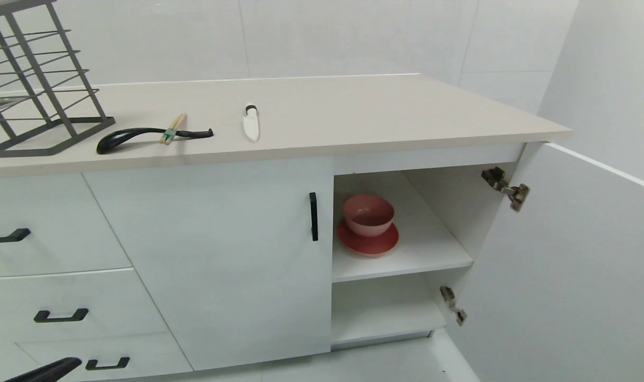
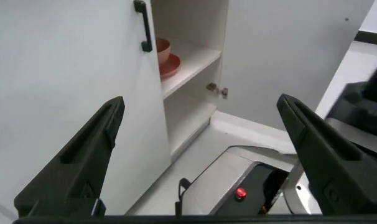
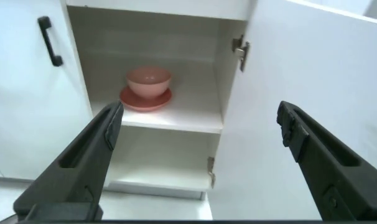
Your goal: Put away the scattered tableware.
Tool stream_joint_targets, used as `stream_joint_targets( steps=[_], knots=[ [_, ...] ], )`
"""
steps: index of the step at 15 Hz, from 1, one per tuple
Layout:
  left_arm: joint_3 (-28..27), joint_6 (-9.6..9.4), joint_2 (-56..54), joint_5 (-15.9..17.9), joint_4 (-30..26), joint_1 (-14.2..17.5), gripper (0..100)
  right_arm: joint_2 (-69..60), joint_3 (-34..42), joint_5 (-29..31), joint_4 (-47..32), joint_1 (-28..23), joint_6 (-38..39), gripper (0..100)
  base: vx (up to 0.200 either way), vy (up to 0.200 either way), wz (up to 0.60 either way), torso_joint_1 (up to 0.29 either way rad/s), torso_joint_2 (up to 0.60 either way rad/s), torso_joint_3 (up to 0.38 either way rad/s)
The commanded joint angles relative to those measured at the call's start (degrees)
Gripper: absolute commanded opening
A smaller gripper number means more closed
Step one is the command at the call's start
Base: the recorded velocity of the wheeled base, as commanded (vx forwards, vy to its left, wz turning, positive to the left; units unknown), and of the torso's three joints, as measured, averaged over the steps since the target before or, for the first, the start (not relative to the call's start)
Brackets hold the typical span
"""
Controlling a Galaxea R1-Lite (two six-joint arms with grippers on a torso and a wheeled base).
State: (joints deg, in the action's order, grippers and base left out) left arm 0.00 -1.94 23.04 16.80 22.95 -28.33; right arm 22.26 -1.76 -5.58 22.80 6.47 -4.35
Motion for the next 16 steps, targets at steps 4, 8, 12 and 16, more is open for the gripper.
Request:
stream_joint_targets(
  steps=[4,8,12,16],
  knots=[
    [0.0,-0.08,-17.9,3.3,-10.1,13.4,100,-15.8,-1.3,0.2,-9.3,-1.5,0.5,100,0.000,0.000,0.00,0.000,0.00,0.000],
    [0.0,1.41,-17.7,3.3,-10.6,20.0,100,-15.9,-0.8,0.5,-9.1,-1.5,3.9,100,0.000,0.000,0.00,0.000,0.00,0.000],
    [0.0,1.06,-19.5,3.5,-16.1,27.8,100,-16.5,1.1,2.5,-8.9,-4.3,3.6,100,0.000,0.000,0.00,0.000,0.00,0.000],
    [0.0,1.94,-22.9,3.5,-19.1,28.6,100,-18.0,1.8,2.4,-15.1,-8.2,2.5,100,0.000,0.000,0.00,0.000,0.00,0.000]
  ],
)
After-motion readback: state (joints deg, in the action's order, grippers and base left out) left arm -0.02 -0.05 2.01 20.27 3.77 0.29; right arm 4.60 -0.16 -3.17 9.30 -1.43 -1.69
